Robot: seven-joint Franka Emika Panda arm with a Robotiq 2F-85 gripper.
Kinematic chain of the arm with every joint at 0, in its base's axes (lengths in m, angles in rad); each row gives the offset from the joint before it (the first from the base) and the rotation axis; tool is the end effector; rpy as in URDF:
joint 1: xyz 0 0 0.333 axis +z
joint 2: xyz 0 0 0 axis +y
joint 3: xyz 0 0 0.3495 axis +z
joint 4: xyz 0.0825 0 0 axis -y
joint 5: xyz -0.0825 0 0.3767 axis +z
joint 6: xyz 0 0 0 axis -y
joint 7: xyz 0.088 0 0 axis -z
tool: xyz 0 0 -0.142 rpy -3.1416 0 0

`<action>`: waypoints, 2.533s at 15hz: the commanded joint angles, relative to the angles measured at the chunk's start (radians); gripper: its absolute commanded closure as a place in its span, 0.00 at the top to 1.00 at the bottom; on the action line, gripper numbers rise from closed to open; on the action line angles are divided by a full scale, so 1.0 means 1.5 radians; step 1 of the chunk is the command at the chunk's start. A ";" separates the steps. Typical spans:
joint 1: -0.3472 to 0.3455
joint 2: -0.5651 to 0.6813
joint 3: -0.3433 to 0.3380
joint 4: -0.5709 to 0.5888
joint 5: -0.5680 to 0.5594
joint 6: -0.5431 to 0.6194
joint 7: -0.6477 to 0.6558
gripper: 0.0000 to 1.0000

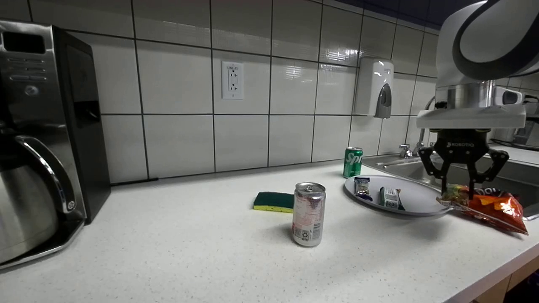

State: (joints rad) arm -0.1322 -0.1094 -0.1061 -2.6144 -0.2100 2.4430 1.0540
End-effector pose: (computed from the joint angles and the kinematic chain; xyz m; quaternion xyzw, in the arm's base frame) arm 0.4009 -0.1017 0.2884 0.8438 -0.5326 -0.0047 0.0664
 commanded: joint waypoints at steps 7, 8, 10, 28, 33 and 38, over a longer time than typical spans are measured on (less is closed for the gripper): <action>-0.017 0.104 -0.022 0.106 -0.044 -0.019 -0.110 0.16; -0.014 0.113 -0.023 0.117 -0.044 -0.019 -0.113 0.16; -0.008 0.135 -0.025 0.140 -0.042 -0.018 -0.122 0.16; 0.031 0.218 -0.057 0.220 -0.036 -0.011 -0.167 0.67; 0.036 0.212 -0.061 0.221 -0.036 -0.010 -0.164 0.99; 0.040 0.184 -0.054 0.207 -0.022 -0.004 -0.167 1.00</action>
State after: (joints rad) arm -0.0873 0.2113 -0.1821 -2.2906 -0.2575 2.4438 0.8139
